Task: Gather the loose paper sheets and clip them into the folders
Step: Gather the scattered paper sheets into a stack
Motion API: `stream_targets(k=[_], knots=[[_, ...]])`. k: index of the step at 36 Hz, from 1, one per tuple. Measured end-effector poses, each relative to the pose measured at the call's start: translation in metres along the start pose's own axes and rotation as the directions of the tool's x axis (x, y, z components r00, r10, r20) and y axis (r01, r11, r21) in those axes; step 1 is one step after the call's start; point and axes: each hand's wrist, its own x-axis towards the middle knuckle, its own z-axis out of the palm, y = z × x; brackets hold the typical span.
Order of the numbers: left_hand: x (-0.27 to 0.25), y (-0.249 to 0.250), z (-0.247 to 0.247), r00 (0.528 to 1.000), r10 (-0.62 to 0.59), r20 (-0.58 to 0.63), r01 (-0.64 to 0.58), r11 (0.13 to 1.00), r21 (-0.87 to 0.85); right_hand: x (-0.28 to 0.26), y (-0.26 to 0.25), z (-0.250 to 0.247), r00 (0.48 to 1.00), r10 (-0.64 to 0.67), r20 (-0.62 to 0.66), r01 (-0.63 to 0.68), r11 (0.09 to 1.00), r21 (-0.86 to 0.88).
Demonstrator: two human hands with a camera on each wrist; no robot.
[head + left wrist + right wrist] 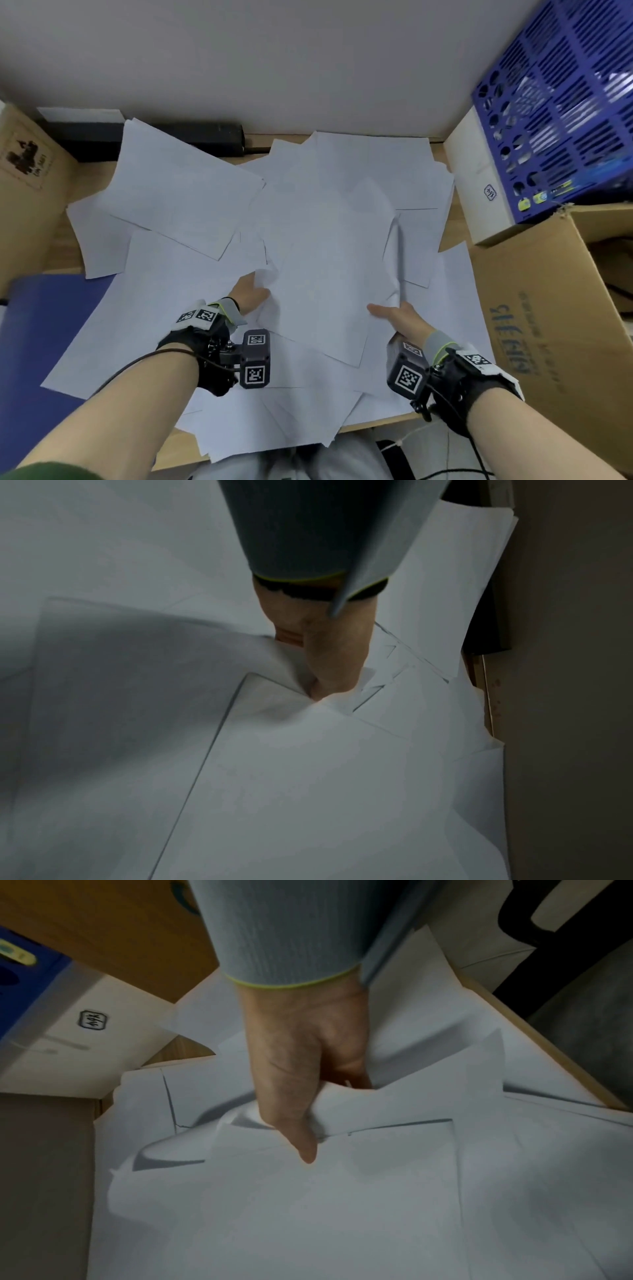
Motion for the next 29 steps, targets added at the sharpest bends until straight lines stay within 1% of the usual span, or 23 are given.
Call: stream_targets(k=[2, 4, 8, 10, 12, 14, 17, 21, 23, 25, 26, 28, 29], knots=[[0.006, 0.009, 0.007, 1.0, -0.005, 0.021, 0.005, 1.0, -0.021, 0.006, -0.001, -0.003, 0.998, 0.033, 0.058, -0.034, 0.999, 0.021], [0.006, 0.015, 0.011, 0.999, 0.004, 0.039, -0.002, 1.0, -0.03, 0.012, 0.0, -0.001, 0.995, 0.039, 0.095, -0.039, 0.999, -0.001], [0.01, 0.025, 0.016, 0.997, -0.022, 0.067, 0.027, 0.997, -0.076, 0.034, 0.007, -0.003, 0.997, 0.079, -0.003, -0.079, 0.99, -0.113], [0.012, 0.027, 0.015, 0.996, -0.036, 0.077, 0.043, 0.995, -0.093, 0.038, 0.005, -0.005, 0.996, 0.076, -0.048, -0.082, 0.987, -0.14], [0.012, 0.029, 0.013, 0.996, -0.037, 0.075, 0.046, 0.992, -0.116, 0.039, 0.001, -0.01, 0.996, 0.043, -0.079, -0.054, 0.989, -0.14], [0.013, 0.032, 0.009, 0.999, -0.027, 0.042, 0.034, 0.982, -0.186, 0.035, -0.009, -0.014, 0.993, -0.007, -0.114, -0.006, 0.994, -0.113], [0.014, 0.036, 0.001, 0.997, -0.01, -0.081, -0.013, 0.962, -0.272, 0.031, -0.024, -0.024, 0.984, -0.068, -0.162, 0.064, 0.997, -0.031], [0.015, 0.027, -0.011, 0.979, -0.019, -0.202, -0.083, 0.873, -0.482, 0.022, -0.045, -0.038, 0.962, -0.15, -0.227, 0.182, 0.975, 0.129], [0.014, 0.025, -0.016, 0.986, -0.02, -0.165, -0.079, 0.816, -0.573, 0.019, -0.056, -0.041, 0.955, -0.165, -0.248, 0.218, 0.955, 0.202], [0.008, 0.031, -0.02, 0.999, -0.026, -0.018, 0.007, 0.738, -0.674, 0.017, -0.064, -0.04, 0.946, -0.197, -0.257, 0.264, 0.929, 0.26], [0.003, 0.035, -0.022, 0.997, -0.013, 0.074, 0.062, 0.702, -0.709, 0.018, -0.068, -0.038, 0.943, -0.208, -0.26, 0.279, 0.92, 0.275], [-0.002, 0.041, -0.023, 0.974, 0.092, 0.205, 0.105, 0.619, -0.779, 0.018, -0.072, -0.031, 0.944, -0.206, -0.258, 0.279, 0.916, 0.289], [-0.003, 0.042, -0.021, 0.962, 0.142, 0.234, 0.117, 0.557, -0.822, 0.016, -0.072, -0.024, 0.946, -0.209, -0.246, 0.278, 0.916, 0.29]])
